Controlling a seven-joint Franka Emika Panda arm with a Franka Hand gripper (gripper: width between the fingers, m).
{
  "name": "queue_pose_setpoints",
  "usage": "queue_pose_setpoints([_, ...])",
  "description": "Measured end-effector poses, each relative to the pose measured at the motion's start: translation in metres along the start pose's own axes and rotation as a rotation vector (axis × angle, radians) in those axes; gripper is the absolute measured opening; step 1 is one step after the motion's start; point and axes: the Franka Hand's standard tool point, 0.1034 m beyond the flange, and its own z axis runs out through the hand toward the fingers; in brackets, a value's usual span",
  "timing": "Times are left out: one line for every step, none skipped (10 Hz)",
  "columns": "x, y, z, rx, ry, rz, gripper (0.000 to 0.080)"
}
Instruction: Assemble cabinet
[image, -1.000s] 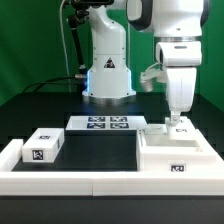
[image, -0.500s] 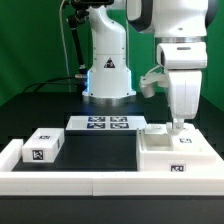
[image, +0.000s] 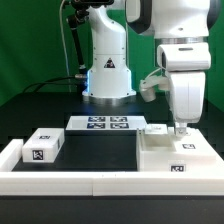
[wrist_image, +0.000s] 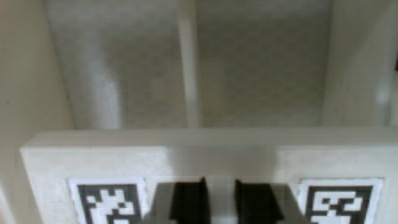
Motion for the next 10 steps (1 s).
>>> queue_pose_setpoints([0.001,0.003,0.000,-0.003,0.001,-0.006,0.0068])
queue_pose_setpoints([0.001,0.006,0.000,-0.007,0.003,-0.014,0.0068])
queue_pose_setpoints([0.000,0.005,0.000,-0.008,0.001,-0.010,0.0068])
queue_pose_setpoints([0.000,0.005,0.000,-0.009,0.001,-0.007,0.0068])
queue_pose_setpoints([0.000,0.005,0.000,-0.007,0.000,-0.008,0.0134])
queue_pose_setpoints([0.000,0.007,-0.002,-0.007,-0.001,-0.007,0.0134])
queue_pose_setpoints([0.000,0.007,-0.003,-0.010,-0.001,-0.008,0.0317])
queue_pose_setpoints([-0.001,0.009,-0.006,-0.014,-0.003,-0.008,0.0452])
queue_pose_setpoints([-0.002,0.010,-0.011,-0.021,-0.004,-0.008,0.0452])
queue_pose_setpoints([-0.002,0.010,-0.017,-0.029,-0.007,-0.010,0.0636])
